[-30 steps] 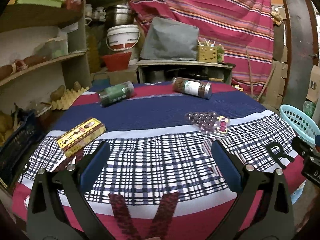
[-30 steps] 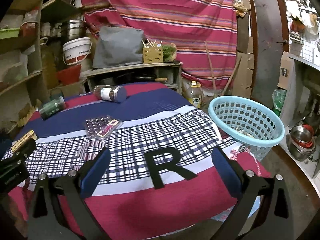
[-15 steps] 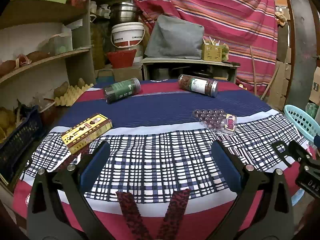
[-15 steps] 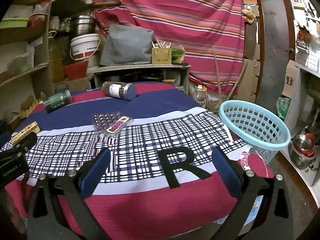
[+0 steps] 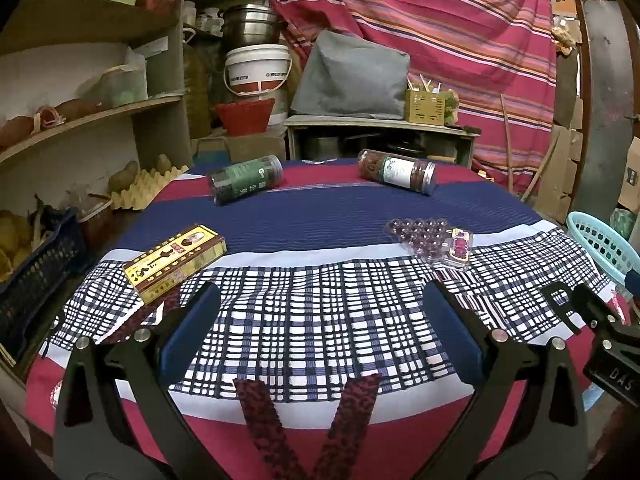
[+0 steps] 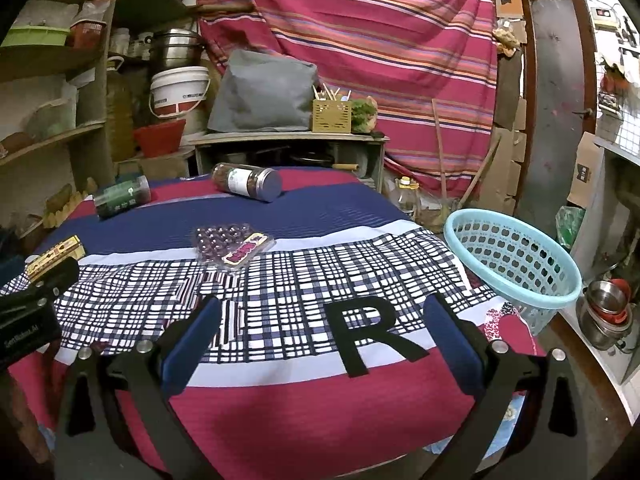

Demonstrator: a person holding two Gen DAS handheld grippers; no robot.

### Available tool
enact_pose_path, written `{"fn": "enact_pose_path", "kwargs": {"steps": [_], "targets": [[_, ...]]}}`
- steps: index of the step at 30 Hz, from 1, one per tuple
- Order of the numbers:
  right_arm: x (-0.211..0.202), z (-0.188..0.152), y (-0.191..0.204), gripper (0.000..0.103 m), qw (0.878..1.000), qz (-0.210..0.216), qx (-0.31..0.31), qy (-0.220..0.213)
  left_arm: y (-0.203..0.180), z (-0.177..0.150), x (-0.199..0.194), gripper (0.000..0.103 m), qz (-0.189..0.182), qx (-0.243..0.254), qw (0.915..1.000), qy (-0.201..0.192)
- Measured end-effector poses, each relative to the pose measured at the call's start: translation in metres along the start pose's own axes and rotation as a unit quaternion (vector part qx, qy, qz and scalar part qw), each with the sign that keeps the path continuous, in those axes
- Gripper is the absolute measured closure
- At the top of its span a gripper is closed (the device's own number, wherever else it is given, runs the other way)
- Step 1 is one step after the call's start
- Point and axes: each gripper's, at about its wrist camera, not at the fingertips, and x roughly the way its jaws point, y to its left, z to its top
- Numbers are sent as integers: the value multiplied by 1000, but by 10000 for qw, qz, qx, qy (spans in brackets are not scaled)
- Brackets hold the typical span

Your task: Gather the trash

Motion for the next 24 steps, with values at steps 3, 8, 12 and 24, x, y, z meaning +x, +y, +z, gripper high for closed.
{"fn": "enact_pose_path", "kwargs": {"steps": [3,8,12,24], "targets": [[0,0,-1,4,10000,8,51,-11,1,0,0,5,-14,-29,10000,11],[0,0,-3,4,9999,21,106,0,1,0,0,5,5,-19,10000,2],[1,0,-2,4,9999,23,102,-8,1,0,1,5,20,-18,10000,-11],[1,0,-3,4,9999,28,96,7,0,2,0,5,6,21,10000,-72]]}}
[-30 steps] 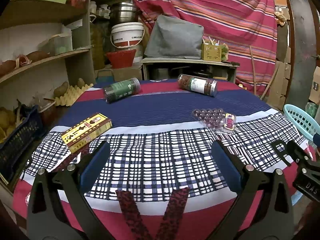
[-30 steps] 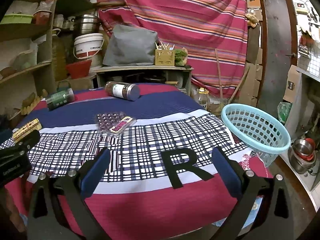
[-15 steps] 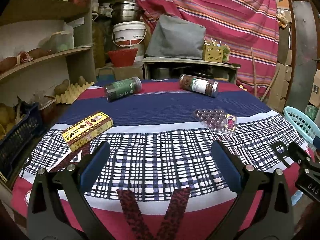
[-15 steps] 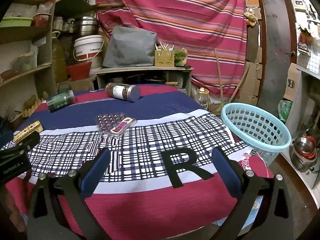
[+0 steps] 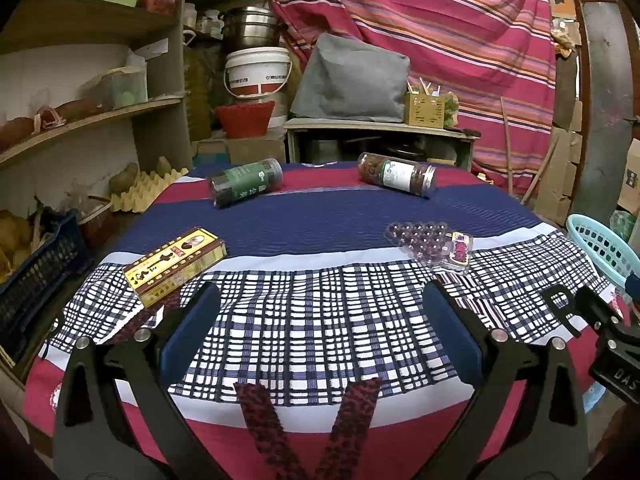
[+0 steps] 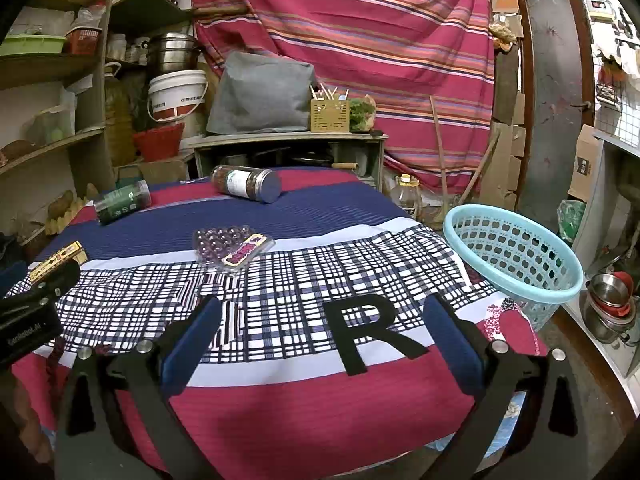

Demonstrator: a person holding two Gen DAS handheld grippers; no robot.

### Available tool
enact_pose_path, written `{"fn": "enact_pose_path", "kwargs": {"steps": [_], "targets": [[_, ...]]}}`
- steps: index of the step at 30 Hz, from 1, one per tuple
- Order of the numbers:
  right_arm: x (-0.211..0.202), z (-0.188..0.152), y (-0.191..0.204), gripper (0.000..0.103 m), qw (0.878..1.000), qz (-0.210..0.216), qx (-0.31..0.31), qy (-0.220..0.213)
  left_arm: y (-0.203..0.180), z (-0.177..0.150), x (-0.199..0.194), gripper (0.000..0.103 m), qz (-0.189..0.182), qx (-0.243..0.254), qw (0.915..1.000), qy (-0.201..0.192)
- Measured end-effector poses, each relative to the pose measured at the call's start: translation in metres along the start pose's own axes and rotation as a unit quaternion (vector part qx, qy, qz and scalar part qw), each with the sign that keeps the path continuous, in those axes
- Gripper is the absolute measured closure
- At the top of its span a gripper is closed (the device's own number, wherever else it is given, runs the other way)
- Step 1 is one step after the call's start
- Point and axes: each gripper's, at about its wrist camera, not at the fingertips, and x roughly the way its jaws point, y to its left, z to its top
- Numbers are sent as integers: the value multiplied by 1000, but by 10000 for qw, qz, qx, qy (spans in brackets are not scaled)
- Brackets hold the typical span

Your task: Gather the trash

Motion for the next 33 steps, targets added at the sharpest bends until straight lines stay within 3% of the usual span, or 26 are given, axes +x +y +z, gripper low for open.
{"fn": "enact_pose_path", "kwargs": {"steps": [33], "targets": [[-6,-1,-1,4,9999,75,-69,0,-1,4,-8,5,-18,-3,9995,-301]]}}
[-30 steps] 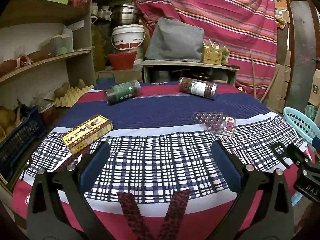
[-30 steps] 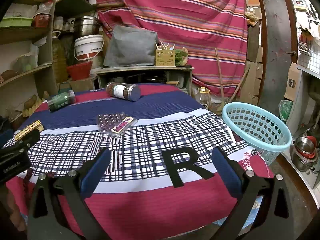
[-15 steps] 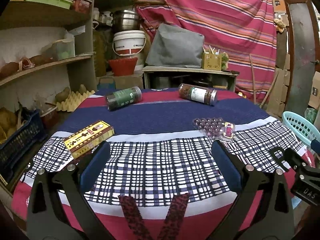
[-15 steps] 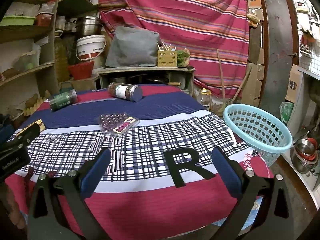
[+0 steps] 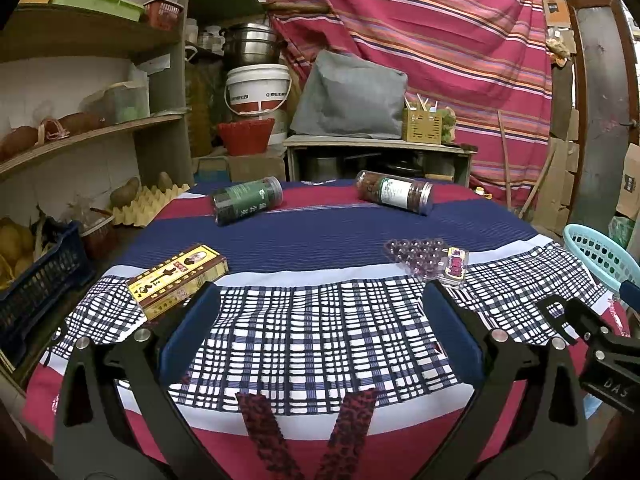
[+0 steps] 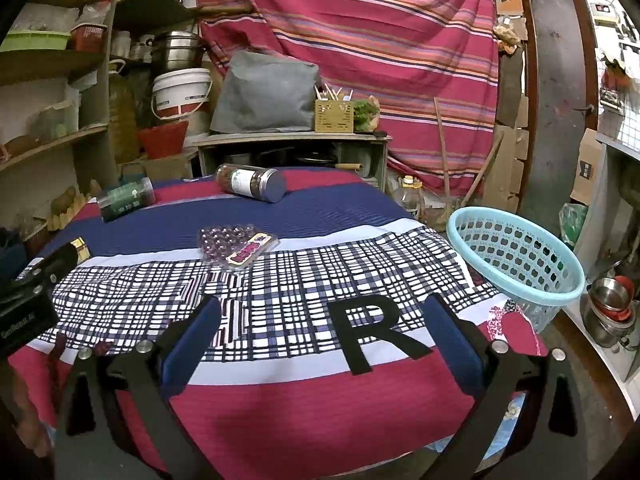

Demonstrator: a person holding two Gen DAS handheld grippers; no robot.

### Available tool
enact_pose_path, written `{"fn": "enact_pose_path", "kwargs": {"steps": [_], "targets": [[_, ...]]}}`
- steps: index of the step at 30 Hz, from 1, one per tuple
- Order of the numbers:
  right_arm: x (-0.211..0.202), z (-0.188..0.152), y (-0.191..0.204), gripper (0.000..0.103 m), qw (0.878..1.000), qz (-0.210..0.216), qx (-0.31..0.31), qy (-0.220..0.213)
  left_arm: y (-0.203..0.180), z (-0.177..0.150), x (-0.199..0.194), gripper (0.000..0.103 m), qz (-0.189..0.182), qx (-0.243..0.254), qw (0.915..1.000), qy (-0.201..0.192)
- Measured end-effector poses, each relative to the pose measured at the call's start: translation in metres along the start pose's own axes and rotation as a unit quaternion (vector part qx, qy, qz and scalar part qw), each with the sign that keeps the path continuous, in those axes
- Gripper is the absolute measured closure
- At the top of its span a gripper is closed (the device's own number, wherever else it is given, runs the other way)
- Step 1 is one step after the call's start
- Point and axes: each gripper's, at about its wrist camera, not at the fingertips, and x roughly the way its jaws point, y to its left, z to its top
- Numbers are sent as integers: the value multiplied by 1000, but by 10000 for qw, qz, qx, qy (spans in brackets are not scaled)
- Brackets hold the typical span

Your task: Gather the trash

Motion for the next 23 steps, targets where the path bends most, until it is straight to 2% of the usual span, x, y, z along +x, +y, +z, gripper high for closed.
{"fn": "enact_pose_path", "kwargs": {"steps": [23], "targets": [[2,1,-3,4,10000,4,-4,8,-3,0,0,5,-7,51,10000,-21]]}}
